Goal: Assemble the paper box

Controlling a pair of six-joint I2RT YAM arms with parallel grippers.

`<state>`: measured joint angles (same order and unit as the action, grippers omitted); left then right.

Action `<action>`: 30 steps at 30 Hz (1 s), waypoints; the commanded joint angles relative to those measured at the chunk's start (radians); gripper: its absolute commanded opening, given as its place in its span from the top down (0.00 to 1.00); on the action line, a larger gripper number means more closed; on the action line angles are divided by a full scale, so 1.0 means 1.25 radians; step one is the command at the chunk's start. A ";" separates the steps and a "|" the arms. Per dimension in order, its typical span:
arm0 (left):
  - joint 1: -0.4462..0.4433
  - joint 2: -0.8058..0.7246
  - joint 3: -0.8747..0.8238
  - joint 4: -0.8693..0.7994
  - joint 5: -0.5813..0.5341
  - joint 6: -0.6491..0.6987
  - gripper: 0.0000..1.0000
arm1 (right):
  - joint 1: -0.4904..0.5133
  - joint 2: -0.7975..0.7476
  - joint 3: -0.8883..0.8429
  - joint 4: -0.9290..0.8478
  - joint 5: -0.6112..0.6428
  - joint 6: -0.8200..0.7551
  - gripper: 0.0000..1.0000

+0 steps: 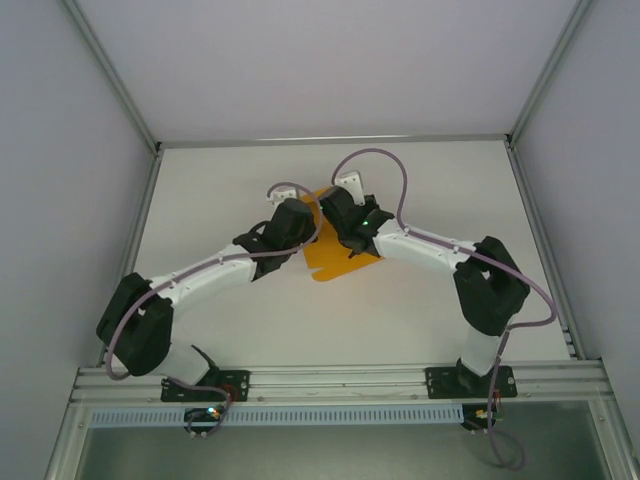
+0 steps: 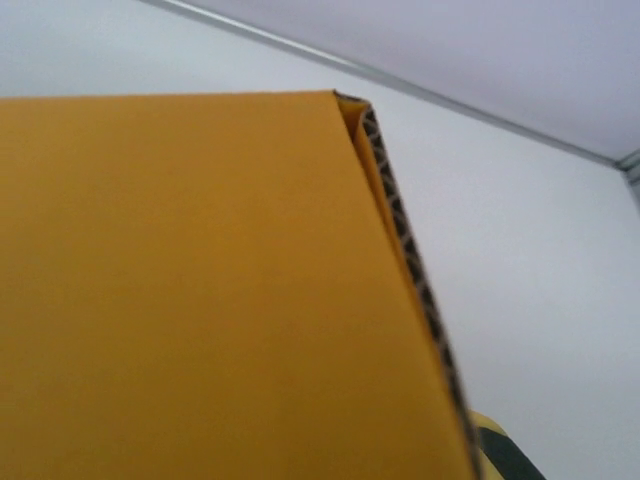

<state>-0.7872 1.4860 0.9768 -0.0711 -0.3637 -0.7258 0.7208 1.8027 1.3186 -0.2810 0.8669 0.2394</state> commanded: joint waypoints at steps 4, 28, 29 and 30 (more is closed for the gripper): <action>-0.005 -0.006 0.029 -0.106 -0.092 -0.016 1.00 | -0.080 0.041 -0.047 -0.039 0.157 0.000 0.99; -0.003 -0.052 -0.013 -0.054 -0.065 0.052 1.00 | -0.114 -0.567 -0.452 0.346 -0.612 -0.188 0.10; -0.003 -0.052 -0.016 -0.047 -0.057 0.056 1.00 | -0.122 -0.577 -0.451 0.330 -0.598 -0.191 0.10; -0.003 -0.056 -0.019 -0.043 -0.052 0.064 1.00 | -0.133 -0.588 -0.455 0.326 -0.594 -0.190 0.09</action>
<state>-0.7971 1.4517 0.9749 -0.1276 -0.4274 -0.6796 0.5812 1.0931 0.7467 0.1963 0.0971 0.0059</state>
